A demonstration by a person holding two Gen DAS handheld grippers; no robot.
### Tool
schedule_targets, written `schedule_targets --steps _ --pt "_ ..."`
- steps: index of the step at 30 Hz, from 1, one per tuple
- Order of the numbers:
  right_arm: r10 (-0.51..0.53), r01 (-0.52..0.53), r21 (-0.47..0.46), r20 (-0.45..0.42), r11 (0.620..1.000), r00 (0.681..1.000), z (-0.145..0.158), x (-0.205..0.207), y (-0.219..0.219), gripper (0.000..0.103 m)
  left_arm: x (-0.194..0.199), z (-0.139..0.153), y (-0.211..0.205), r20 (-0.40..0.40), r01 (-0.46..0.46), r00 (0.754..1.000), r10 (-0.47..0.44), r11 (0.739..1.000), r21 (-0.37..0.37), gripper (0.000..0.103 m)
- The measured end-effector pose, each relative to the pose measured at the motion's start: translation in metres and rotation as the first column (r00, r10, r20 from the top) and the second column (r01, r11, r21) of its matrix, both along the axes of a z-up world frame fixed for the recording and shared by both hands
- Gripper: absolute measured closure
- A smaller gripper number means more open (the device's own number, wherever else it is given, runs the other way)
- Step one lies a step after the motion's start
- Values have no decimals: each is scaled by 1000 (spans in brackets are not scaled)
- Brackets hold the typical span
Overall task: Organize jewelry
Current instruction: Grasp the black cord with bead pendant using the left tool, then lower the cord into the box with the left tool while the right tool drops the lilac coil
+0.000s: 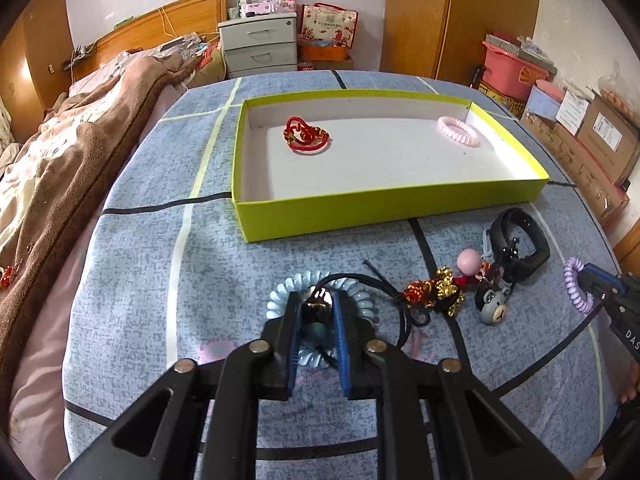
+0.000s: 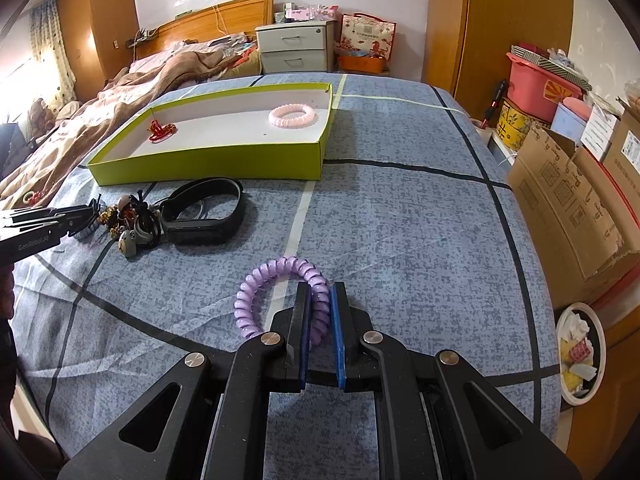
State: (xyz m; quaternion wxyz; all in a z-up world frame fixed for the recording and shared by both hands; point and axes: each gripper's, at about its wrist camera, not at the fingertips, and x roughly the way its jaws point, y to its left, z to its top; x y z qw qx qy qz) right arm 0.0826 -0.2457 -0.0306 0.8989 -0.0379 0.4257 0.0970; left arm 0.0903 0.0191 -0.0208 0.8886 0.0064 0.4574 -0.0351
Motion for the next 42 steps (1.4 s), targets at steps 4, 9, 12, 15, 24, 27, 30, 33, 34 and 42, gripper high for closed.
schedule_targets --steps 4,9,12,15,24,27,30,33,34,42 --pt "-7 7 11 1 1000 1000 1 0 -1 93 -1 1 4 10 -4 1000 5 1000 -21 88" --pt "-7 7 18 8 1000 1000 3 -1 -1 93 -4 6 7 29 -7 1000 8 999 -43 88" --pt "-6 5 25 22 1000 1000 6 -3 -1 93 -5 9 8 37 -7 999 9 998 -56 88" --pt "-13 12 40 28 999 1000 9 -2 -2 93 -6 13 8 43 -5 999 8 998 -69 88" --pt "-2 -3 74 72 997 997 29 1 2 93 -5 28 8 71 -5 997 10 997 -76 88" --pt "9 -16 77 87 997 996 36 6 7 93 -1 34 11 84 -7 996 15 996 -93 88" --pt "21 -29 85 101 996 995 44 12 11 93 3 38 11 91 -4 996 13 996 -90 88" --pt "33 -43 93 109 995 994 52 23 16 93 8 42 12 97 3 995 8 994 -106 88" --pt "37 -48 97 110 994 993 53 27 17 93 11 44 12 101 6 995 6 993 -115 88" --pt "80 -91 95 115 991 990 68 68 32 93 35 48 13 104 19 995 -7 994 -112 88"
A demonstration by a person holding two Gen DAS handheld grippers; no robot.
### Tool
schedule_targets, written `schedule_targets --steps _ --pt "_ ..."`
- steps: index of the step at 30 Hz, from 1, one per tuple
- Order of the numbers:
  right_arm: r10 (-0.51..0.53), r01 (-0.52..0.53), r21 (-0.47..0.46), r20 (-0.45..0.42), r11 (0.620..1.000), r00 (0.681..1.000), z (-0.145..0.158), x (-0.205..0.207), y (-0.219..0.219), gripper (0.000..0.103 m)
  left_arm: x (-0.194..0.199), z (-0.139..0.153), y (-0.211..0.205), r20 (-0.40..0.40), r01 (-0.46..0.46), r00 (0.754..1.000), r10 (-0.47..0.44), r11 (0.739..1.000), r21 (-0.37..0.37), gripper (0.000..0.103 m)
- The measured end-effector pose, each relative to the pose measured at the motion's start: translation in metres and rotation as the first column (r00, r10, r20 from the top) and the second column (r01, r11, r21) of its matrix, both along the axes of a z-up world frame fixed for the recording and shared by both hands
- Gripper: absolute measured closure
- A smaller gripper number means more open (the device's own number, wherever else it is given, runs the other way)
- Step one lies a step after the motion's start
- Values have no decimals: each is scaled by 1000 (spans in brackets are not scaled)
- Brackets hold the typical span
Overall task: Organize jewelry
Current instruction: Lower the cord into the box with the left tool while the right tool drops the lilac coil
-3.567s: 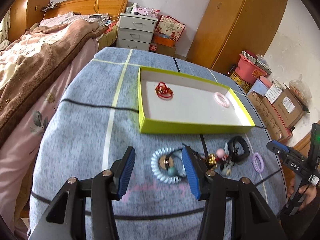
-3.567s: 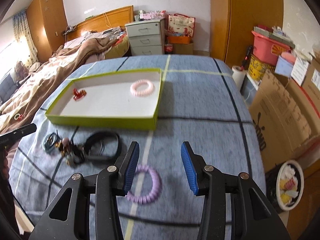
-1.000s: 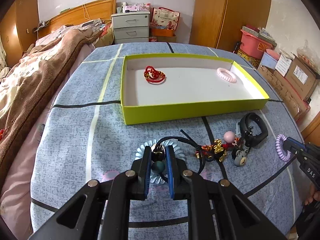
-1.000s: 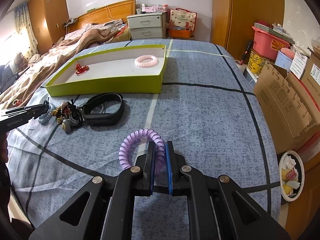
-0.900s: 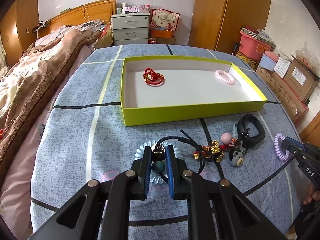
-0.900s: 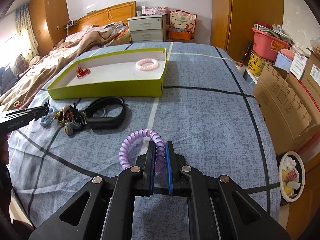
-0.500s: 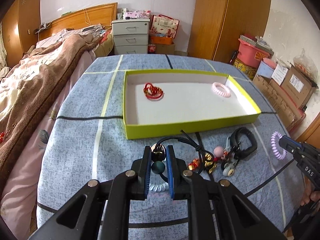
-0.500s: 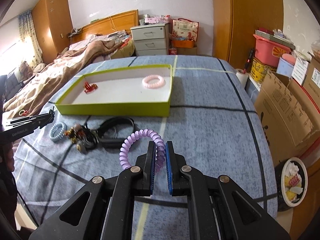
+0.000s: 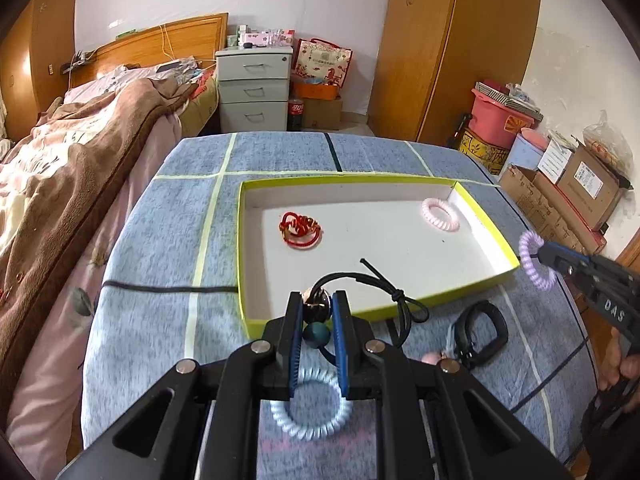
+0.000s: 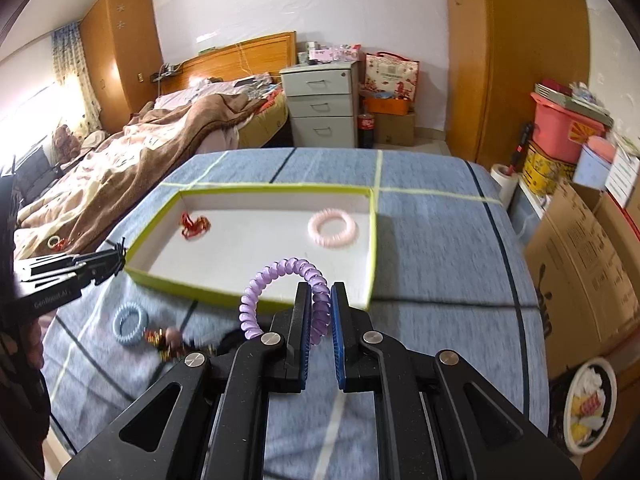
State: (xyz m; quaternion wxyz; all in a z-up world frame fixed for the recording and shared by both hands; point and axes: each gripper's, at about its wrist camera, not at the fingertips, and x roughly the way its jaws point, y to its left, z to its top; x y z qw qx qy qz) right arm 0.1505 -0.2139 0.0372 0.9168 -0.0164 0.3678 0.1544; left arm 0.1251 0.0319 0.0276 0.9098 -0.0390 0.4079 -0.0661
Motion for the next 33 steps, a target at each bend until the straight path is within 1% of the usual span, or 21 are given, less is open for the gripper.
schedule_targets --steps 5,8,11,18,23,29,33 --pt "22 -22 -11 0 1000 1000 3 30 13 93 18 -4 -1 -11 11 1000 -11 1000 1 88" --pt "40 -40 -1 -12 999 999 1 49 21 93 28 -8 -1 -23 11 1000 -11 1000 6 88" --pt "58 -58 -13 -38 998 998 -5 70 30 93 40 -11 0 -33 4 999 -4 1000 -6 88" --pt "96 -100 -28 -107 995 990 -23 110 50 93 59 -21 -4 -60 18 998 -17 1000 12 88" --pt "105 -112 -42 -140 993 985 -35 126 58 93 69 -31 -6 -86 24 996 -22 999 28 88" --pt "112 -123 -55 -174 991 978 -49 138 62 93 75 -40 -5 -116 22 993 -19 999 30 88" --pt "118 -133 -70 -190 989 975 -55 143 66 93 75 -41 -6 -116 22 993 -18 999 35 88"
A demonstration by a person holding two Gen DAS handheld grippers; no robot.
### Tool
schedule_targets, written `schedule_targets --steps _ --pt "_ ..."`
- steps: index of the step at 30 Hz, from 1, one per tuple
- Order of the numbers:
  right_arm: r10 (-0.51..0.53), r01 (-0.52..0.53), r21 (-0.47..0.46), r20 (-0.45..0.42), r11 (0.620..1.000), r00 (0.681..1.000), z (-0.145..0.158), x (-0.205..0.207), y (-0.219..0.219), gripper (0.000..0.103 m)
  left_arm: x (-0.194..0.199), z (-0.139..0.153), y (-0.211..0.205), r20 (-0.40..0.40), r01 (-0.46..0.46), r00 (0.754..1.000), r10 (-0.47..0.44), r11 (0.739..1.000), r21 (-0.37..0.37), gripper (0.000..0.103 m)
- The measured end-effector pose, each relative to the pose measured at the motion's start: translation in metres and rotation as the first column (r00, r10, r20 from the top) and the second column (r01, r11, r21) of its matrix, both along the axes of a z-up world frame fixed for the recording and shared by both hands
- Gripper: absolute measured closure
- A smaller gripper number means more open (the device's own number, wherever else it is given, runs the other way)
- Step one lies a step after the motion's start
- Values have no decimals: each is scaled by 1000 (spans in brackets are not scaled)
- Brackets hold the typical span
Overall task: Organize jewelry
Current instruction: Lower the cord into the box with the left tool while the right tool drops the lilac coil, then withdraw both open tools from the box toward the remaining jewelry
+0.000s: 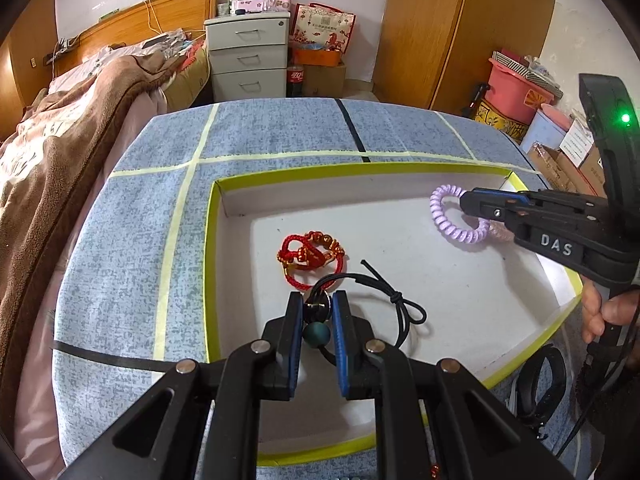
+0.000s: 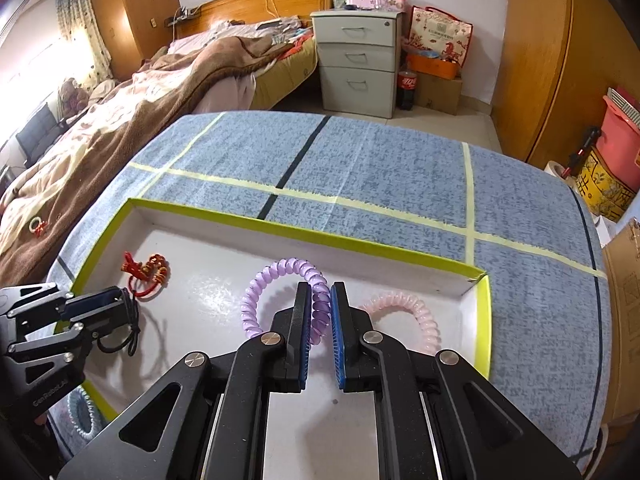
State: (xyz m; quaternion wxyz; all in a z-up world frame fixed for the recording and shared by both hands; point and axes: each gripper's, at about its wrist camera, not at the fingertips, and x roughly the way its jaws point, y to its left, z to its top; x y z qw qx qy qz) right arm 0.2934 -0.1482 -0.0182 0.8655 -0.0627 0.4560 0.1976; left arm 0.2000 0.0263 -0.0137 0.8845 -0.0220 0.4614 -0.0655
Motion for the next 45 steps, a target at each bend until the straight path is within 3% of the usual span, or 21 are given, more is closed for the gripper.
schedule_targets --steps 21,30,34,36,45 --pt "0 0 -11 -14 1000 1000 -7 6 1 93 5 -1 4 -15 -6 1000 5 999 -33 85" --pt "-7 7 7 -14 1000 1000 -5 5 0 91 4 -1 2 -16 -4 1000 3 999 -49 74" --pt "-9 9 25 -13 1000 1000 -3 5 -2 80 5 0 3 -14 -13 1000 13 999 -53 71" --pt "-11 11 31 -8 999 1000 -1 5 -2 60 4 1 5 -12 -19 1000 18 998 -58 69" --pt "-12 10 57 30 998 999 17 -12 -5 58 -13 17 6 29 -22 999 24 997 -80 62"
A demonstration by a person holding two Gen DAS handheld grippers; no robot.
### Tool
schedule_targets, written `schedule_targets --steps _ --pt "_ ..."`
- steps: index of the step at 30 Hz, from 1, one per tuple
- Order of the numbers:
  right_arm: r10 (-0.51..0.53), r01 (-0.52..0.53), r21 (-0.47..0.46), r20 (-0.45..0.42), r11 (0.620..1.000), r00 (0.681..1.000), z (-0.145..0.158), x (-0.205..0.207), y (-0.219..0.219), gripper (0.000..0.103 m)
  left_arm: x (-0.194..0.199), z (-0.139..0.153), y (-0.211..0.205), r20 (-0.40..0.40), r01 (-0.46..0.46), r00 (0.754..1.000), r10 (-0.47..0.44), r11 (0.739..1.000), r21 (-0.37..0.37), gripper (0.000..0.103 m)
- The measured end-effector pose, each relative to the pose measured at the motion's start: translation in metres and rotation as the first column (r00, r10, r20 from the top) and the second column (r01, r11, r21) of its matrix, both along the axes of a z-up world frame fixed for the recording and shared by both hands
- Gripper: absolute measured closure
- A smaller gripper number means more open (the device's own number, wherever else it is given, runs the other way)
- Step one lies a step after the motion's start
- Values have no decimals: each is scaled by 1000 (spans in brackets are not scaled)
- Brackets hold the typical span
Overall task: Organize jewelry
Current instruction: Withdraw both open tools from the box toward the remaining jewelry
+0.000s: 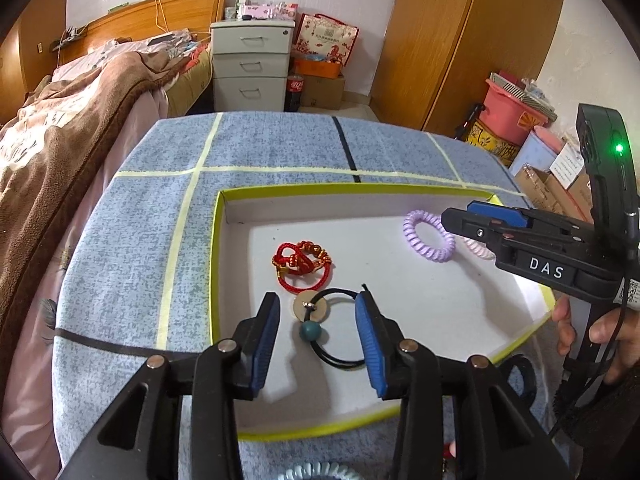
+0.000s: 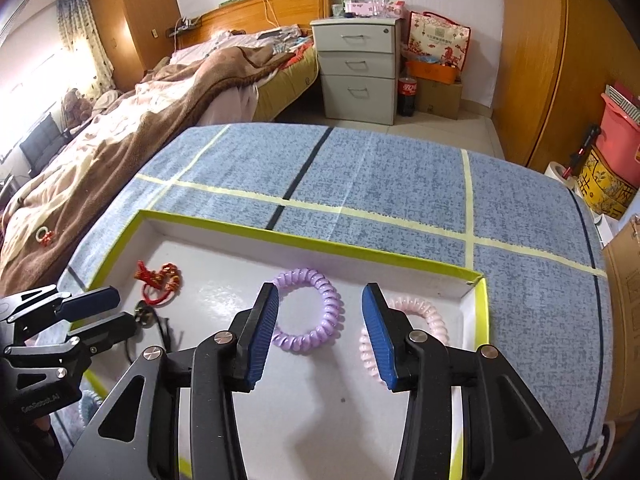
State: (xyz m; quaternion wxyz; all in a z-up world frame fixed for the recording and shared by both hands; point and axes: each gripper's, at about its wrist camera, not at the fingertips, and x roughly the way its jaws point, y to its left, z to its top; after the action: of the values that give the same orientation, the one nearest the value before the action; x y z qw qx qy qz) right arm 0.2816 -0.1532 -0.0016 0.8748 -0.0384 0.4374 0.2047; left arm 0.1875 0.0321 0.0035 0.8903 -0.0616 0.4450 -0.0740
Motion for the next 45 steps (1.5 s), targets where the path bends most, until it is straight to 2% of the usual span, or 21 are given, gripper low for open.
schedule_targets --steps 11,16,20,24,32,45 --pt "-31 29 40 48 999 998 25 -50 -17 58 -42 25 7 65 -17 998 19 999 -28 57" --pt "-48 45 37 75 998 996 29 -83 -29 58 -64 27 18 80 -37 996 41 998 -46 56" --pt "-53 51 23 72 998 996 24 -103 -38 58 -82 20 31 78 -67 994 71 996 -53 54" --pt "-77 75 24 65 997 995 17 -119 -46 58 -92 12 43 62 -92 993 98 992 -91 54" --pt "-101 100 20 45 995 994 5 -138 -54 58 -113 -3 51 38 -112 993 116 990 -85 54" --pt "-105 105 -4 -25 995 994 -22 -141 -57 58 -115 -23 43 -11 -90 996 90 994 -58 54"
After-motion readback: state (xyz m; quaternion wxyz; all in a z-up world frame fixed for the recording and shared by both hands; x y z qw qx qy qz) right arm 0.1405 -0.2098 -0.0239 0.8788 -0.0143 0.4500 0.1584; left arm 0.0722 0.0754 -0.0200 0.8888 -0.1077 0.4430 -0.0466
